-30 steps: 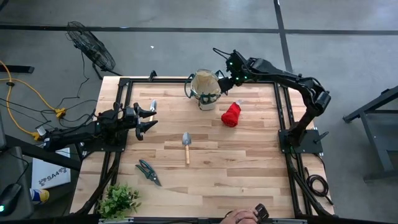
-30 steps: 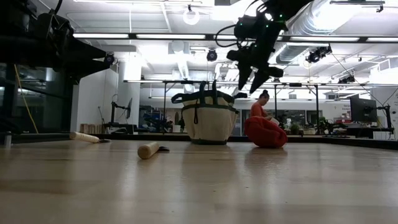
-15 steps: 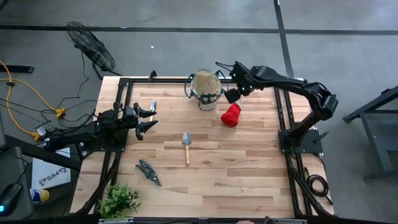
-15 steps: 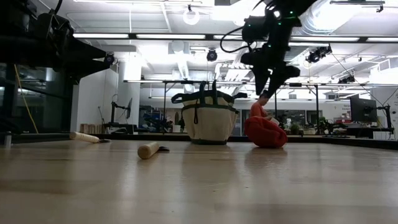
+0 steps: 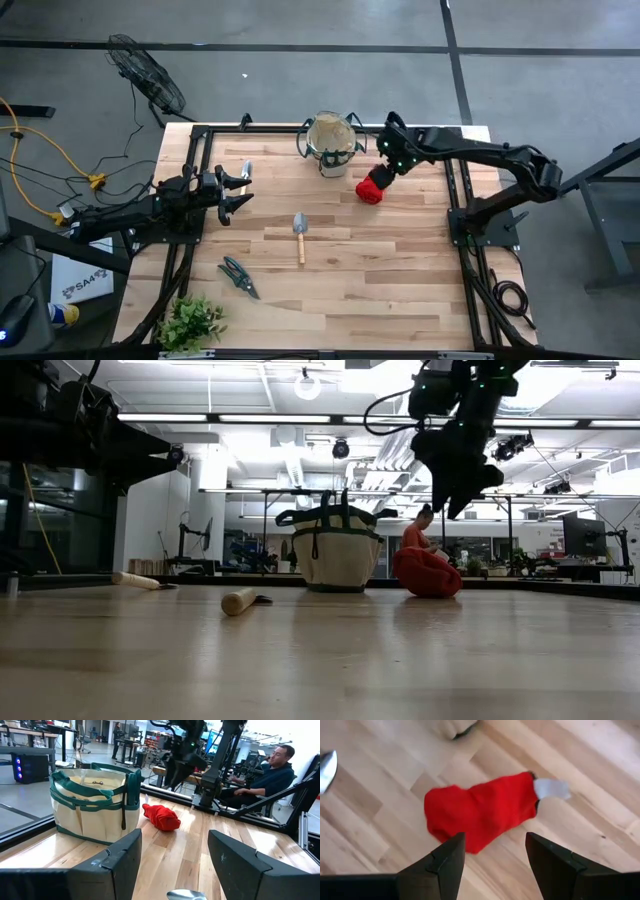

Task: Pick & Place Garden tools in Gardening bag
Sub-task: Adjust the red gloves

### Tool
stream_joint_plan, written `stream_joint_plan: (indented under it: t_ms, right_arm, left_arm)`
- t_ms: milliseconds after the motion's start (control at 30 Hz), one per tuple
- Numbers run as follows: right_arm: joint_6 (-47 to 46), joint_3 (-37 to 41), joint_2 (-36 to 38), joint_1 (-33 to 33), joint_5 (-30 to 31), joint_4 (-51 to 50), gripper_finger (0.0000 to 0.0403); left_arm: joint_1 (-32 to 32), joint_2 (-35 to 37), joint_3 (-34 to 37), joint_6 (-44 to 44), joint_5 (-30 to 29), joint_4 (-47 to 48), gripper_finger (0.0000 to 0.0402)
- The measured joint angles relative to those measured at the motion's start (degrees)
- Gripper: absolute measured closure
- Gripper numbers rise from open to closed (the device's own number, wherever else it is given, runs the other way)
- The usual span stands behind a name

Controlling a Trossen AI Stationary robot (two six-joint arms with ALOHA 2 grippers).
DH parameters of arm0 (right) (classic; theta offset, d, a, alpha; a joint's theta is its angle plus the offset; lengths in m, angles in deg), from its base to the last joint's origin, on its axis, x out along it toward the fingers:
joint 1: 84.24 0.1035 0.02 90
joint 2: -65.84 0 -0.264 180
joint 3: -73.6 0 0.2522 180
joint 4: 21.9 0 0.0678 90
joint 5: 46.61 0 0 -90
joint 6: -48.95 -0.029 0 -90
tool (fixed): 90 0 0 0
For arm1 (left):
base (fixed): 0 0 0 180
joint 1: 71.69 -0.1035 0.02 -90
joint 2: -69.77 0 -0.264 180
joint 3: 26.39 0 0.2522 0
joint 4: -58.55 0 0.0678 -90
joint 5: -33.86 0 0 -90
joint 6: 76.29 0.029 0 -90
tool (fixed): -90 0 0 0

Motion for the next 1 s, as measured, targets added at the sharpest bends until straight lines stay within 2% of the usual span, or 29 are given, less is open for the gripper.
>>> stream_joint_plan:
  t_ms: [333, 700, 1000]
  right_arm:
    - [-3.3, 5.2, 4.7, 5.2, 0.0, 1.6, 0.0202]
    - [-10.4, 6.2, 6.6, 7.4, 0.0, 0.7, 0.0202]
    - [-8.7, 6.2, 6.7, 7.6, 0.2, 0.3, 0.0202]
  left_arm:
    - [0.0, 0.0, 0.0, 0.0, 0.0, 0.0, 0.0178]
    - [0.0, 0.0, 0.0, 0.0, 0.0, 0.0, 0.0178]
    - [0.0, 0.0, 0.0, 0.0, 0.0, 0.0, 0.0178]
